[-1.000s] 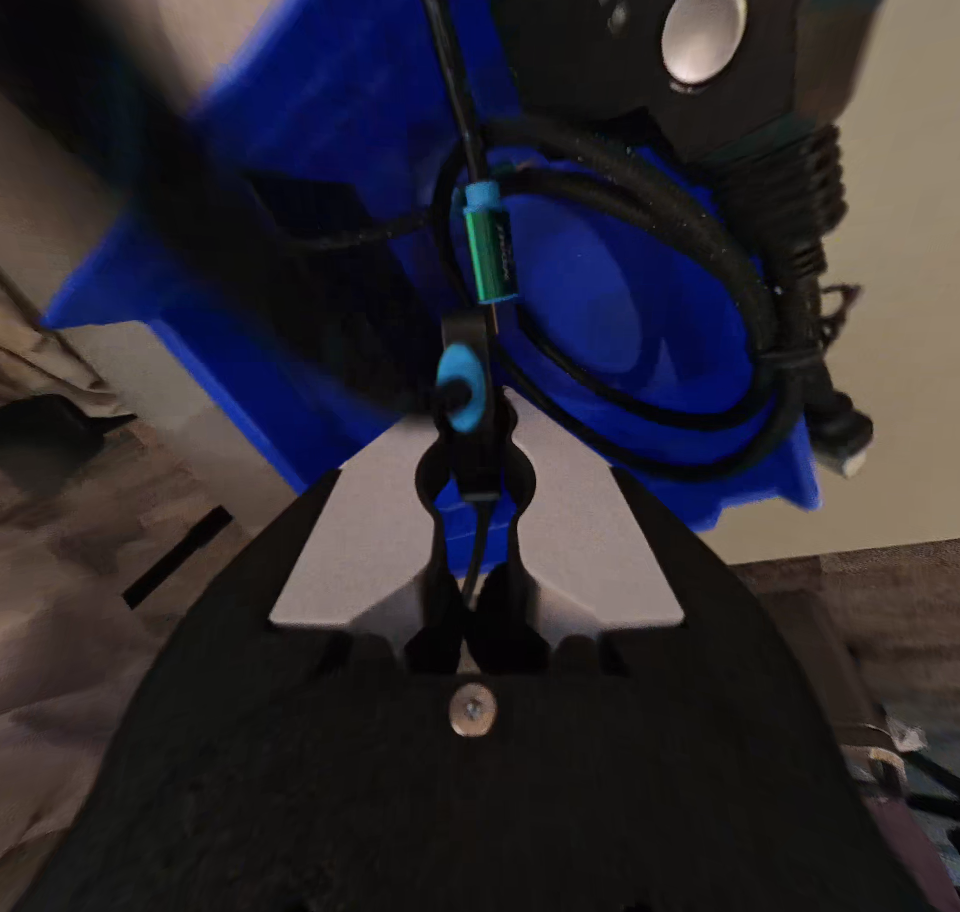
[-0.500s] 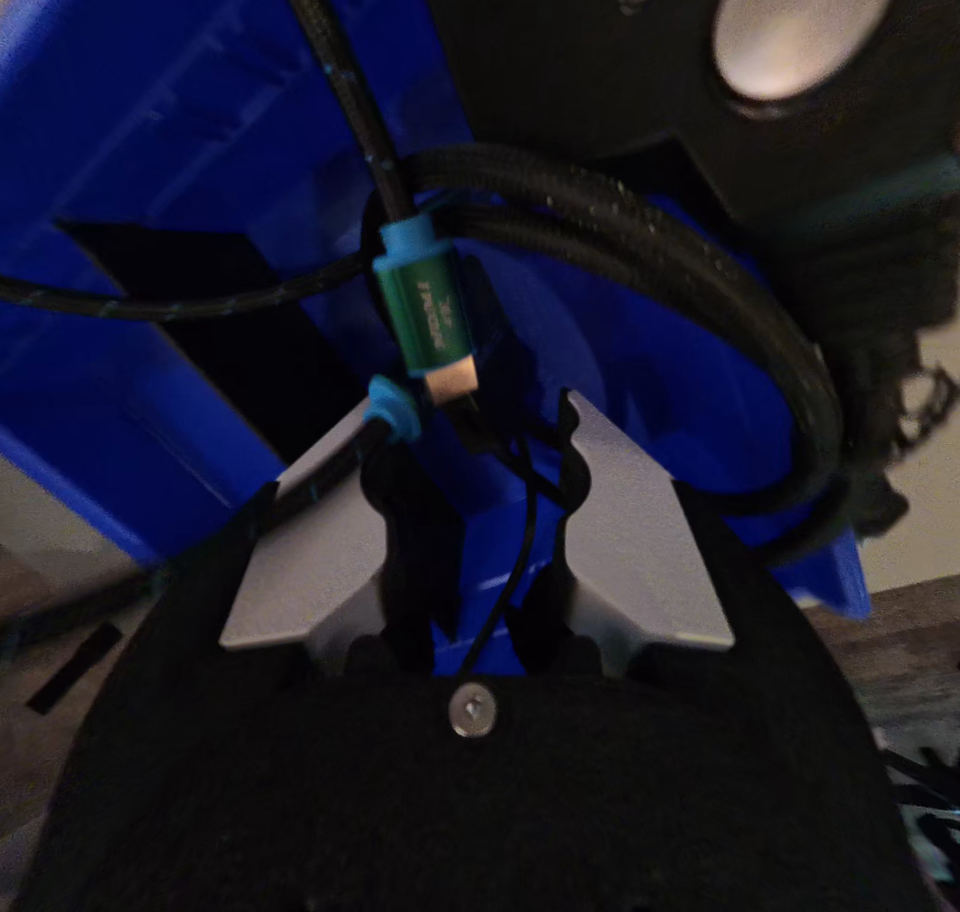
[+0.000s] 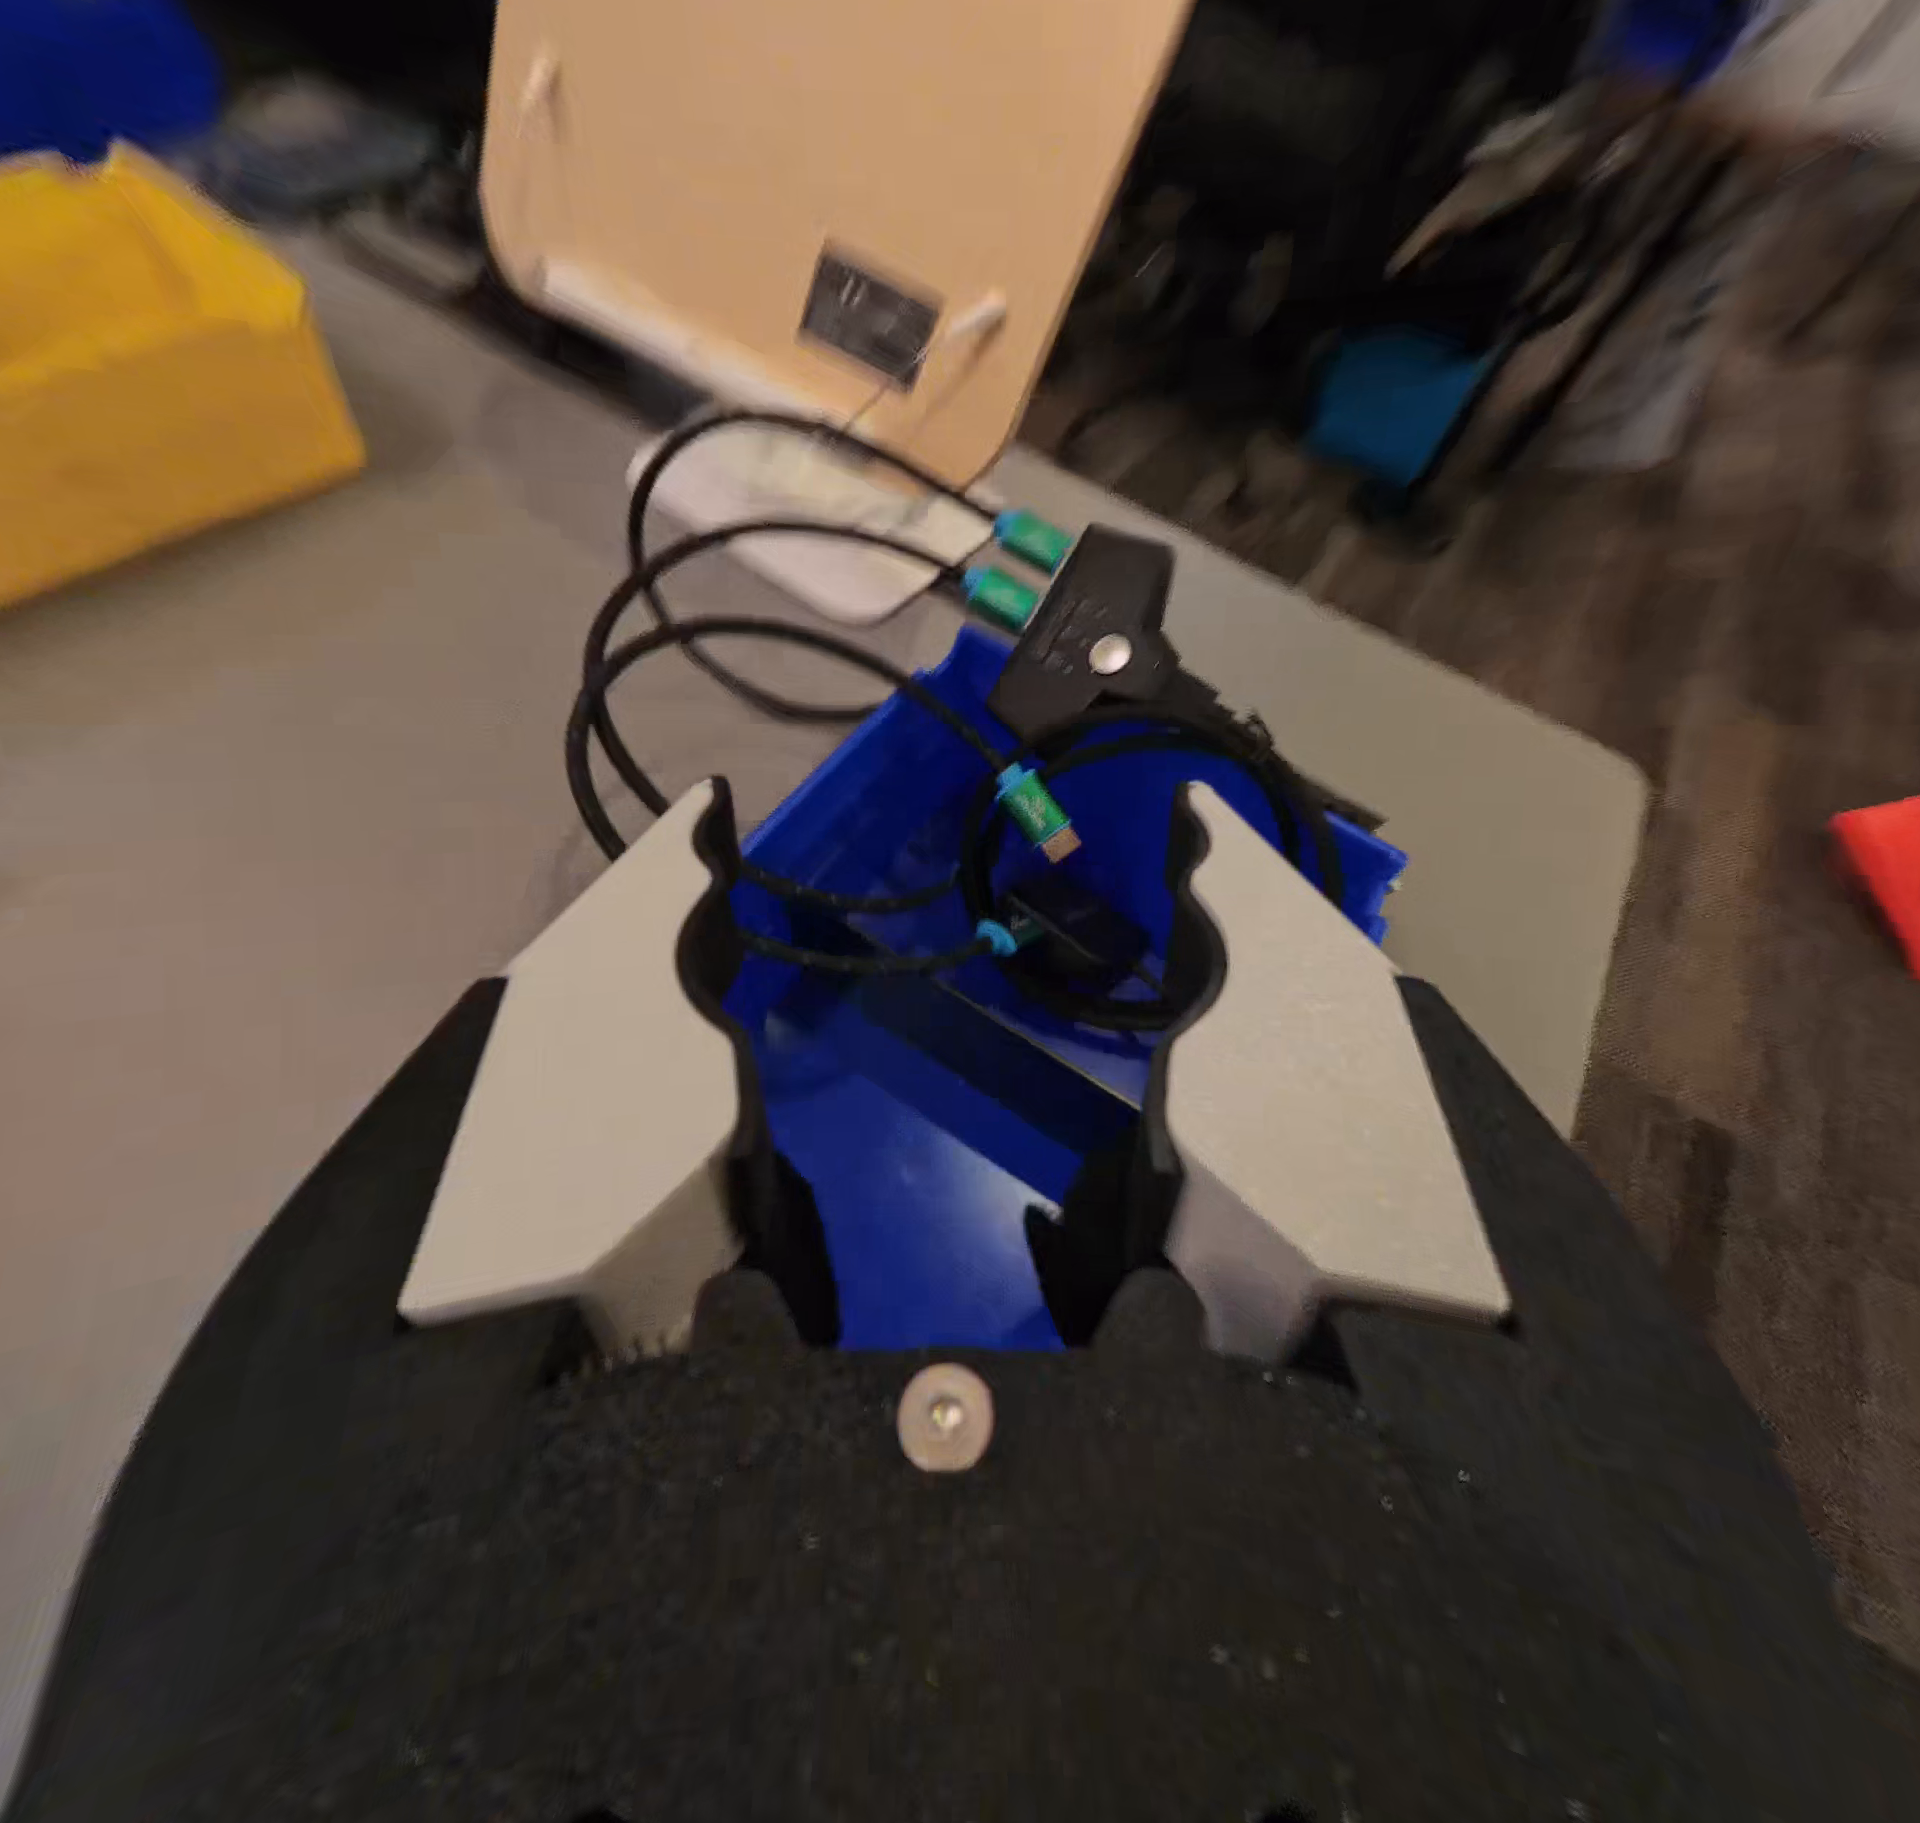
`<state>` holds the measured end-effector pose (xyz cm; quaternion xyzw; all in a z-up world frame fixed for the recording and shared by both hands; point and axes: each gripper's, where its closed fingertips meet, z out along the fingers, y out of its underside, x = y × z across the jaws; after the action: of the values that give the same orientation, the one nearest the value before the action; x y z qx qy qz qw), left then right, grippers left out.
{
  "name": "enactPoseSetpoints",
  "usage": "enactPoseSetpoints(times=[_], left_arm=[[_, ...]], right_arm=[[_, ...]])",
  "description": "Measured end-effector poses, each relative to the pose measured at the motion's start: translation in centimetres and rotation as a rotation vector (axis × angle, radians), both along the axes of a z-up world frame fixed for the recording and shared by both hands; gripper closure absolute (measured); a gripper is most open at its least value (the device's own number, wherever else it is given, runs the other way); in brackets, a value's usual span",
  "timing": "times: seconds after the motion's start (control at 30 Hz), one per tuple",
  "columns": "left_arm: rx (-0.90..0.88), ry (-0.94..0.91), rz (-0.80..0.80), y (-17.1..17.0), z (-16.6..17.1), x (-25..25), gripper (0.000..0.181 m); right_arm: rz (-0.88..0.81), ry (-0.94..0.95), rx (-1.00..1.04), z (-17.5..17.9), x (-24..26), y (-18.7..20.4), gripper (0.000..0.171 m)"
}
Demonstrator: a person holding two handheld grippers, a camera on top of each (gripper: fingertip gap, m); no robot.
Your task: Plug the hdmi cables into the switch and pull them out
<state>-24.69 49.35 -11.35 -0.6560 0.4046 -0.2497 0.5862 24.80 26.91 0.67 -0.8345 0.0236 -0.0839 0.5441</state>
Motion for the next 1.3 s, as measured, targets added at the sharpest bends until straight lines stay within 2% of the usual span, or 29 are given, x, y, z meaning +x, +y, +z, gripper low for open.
enactPoseSetpoints(times=[0.07,0.13,0.27,0.33,0.53,0.83,1.0,1.3], left_arm=[[0.028,0.020,0.073,1.5,0.1,-1.8,0.112],[0.015,0.032,0.107,2.4,0.0,-3.3,0.116],[-0.032,0.069,0.161,4.3,-0.5,-5.1,0.126],[-0.055,0.066,0.166,5.0,-0.8,-4.9,0.129],[-0.162,0.120,0.228,5.8,-3.0,-5.9,0.133],[-0.166,0.184,0.231,5.6,-3.9,-5.9,0.135],[-0.182,0.193,0.241,5.7,-4.4,-6.3,0.135],[-0.173,0.177,0.281,5.7,-4.2,-7.4,0.136]], right_arm=[[-0.202,-0.032,0.196,-0.8,-1.3,-2.2,0.098],[-0.372,-0.008,0.284,-3.8,-3.2,-4.4,0.099],[-0.479,0.147,0.314,-10.9,-8.2,-7.2,0.099],[-0.487,0.189,0.245,-13.3,-9.5,-7.9,0.098],[-0.481,0.099,0.183,-13.9,-8.7,-7.9,0.098],[-0.537,0.137,0.187,-14.3,-6.5,-10.2,0.102],[-0.511,0.132,0.161,-14.8,-6.8,-9.2,0.102],[-0.459,0.103,0.215,-12.9,-7.9,-7.3,0.103]])
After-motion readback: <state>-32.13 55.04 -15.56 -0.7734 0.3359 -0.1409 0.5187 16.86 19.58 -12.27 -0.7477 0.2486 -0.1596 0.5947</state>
